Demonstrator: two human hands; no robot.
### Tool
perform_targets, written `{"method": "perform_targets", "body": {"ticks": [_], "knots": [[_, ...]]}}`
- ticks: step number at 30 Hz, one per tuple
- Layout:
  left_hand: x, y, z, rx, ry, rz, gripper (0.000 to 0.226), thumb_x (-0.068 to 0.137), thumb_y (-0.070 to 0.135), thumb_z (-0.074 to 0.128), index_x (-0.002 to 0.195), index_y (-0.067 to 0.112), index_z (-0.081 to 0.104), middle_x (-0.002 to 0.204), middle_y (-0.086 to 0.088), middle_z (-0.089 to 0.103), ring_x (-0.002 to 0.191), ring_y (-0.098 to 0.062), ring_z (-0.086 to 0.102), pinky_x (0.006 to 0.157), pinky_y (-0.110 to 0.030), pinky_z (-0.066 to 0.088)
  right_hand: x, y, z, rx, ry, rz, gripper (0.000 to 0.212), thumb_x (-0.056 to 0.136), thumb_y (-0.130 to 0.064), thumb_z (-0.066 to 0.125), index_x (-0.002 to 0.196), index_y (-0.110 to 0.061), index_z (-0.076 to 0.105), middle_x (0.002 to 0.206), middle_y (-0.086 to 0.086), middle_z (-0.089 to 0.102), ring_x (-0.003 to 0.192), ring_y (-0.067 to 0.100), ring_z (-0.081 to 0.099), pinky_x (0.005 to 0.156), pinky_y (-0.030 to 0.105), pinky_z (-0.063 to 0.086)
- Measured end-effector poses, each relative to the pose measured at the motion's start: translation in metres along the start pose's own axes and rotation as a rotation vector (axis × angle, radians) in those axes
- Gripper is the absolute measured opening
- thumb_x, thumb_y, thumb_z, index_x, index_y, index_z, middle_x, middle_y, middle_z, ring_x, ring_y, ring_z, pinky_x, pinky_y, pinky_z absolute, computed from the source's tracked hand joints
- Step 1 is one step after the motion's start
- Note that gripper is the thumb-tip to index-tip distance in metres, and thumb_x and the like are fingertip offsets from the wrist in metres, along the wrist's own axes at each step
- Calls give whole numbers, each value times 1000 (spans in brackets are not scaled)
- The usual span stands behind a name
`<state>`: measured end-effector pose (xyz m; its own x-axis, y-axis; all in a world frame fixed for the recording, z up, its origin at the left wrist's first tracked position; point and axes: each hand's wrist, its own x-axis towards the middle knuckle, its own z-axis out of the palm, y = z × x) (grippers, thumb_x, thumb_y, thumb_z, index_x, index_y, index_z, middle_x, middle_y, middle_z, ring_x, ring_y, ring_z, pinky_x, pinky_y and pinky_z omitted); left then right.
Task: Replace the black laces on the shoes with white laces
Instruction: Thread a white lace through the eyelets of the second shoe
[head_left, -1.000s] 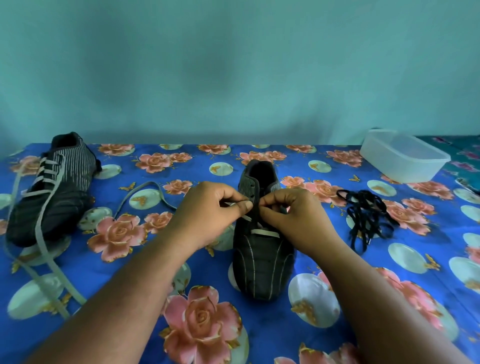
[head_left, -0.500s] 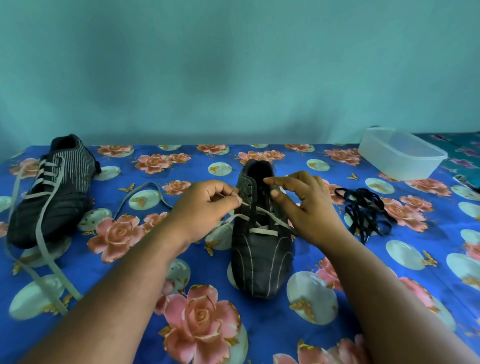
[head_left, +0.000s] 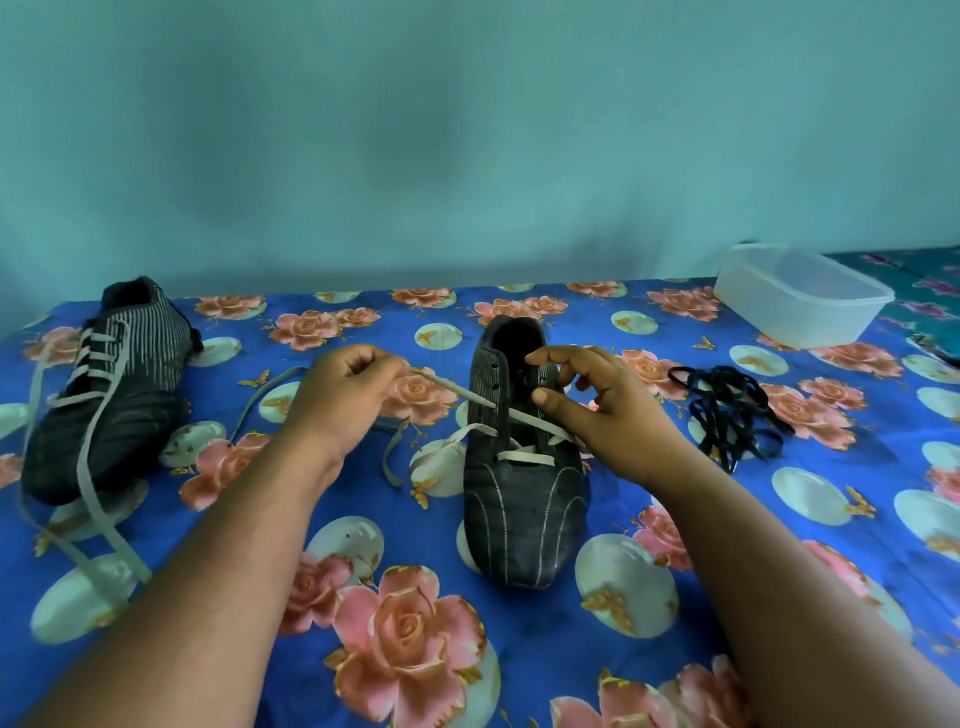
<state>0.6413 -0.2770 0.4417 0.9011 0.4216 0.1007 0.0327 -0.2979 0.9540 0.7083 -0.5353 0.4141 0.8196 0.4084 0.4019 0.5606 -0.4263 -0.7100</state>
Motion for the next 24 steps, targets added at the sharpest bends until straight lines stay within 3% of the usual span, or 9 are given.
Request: {"method": "perform_targets", "body": {"ticks": [2,4,7,11,14,17,19,21,24], "knots": [[4,-4,-4,61,120,18,18,96,24,64,88,11,73,100,-11,74,77,-8,62,66,-28,44,1,1,0,14,-5,-3,32,94,-33,73,123,-42,65,96,-7,55,98,3,49,84,16,37],[4,-5,-1,67,118,79,13,97,26,65,93,15,71,97,-5,74,79,-11,65,64,-24,47,1,2,0,26,-8,-3,31,93,-33,73,121,-44,65,95,-8,54,97,1,48,83,17,37],[-9,2,10,-25,-123,220,13,99,25,66,105,13,67,83,8,73,78,-3,72,61,-15,53,1,1,0,39,-11,-2,31,93,-32,73,120,-45,64,92,-10,54,96,1,48,82,16,36],[-8,-10,24,260,-336,399,37,88,59,66,93,23,74,117,6,60,118,-6,56,89,-17,46,2,0,0,38,-20,-20,32,94,-30,73,120,-44,64,88,-11,56,96,6,49,81,19,35],[-10,-9,30,230,-344,350,16,91,32,73,90,16,73,113,5,58,107,4,54,83,-2,39,2,1,0,54,-24,-19,31,94,-31,73,119,-45,64,87,-11,56,95,7,49,81,21,37],[-5,-11,26,238,-356,324,11,93,26,71,91,15,73,111,6,59,106,-4,59,93,-16,45,2,2,0,59,-32,-24,31,94,-33,72,119,-46,63,87,-12,56,96,10,50,82,23,37],[1,-12,20,203,-310,286,13,95,24,70,91,12,73,112,1,58,99,-9,68,91,-29,55,2,2,-1,68,-37,-21,31,94,-32,73,119,-47,63,87,-12,56,96,11,50,83,25,39],[8,-14,11,231,-184,268,15,96,23,69,90,10,71,107,-2,57,89,-7,69,78,-26,58,2,2,-2,66,-38,-20,32,94,-31,73,119,-48,62,88,-10,57,96,11,51,84,27,40],[25,-28,-9,464,92,204,17,94,41,69,86,26,70,107,0,64,98,-24,65,75,-42,57,2,2,-3,59,-45,-18,32,94,-32,73,119,-49,61,89,-7,59,97,13,52,84,29,41]]}}
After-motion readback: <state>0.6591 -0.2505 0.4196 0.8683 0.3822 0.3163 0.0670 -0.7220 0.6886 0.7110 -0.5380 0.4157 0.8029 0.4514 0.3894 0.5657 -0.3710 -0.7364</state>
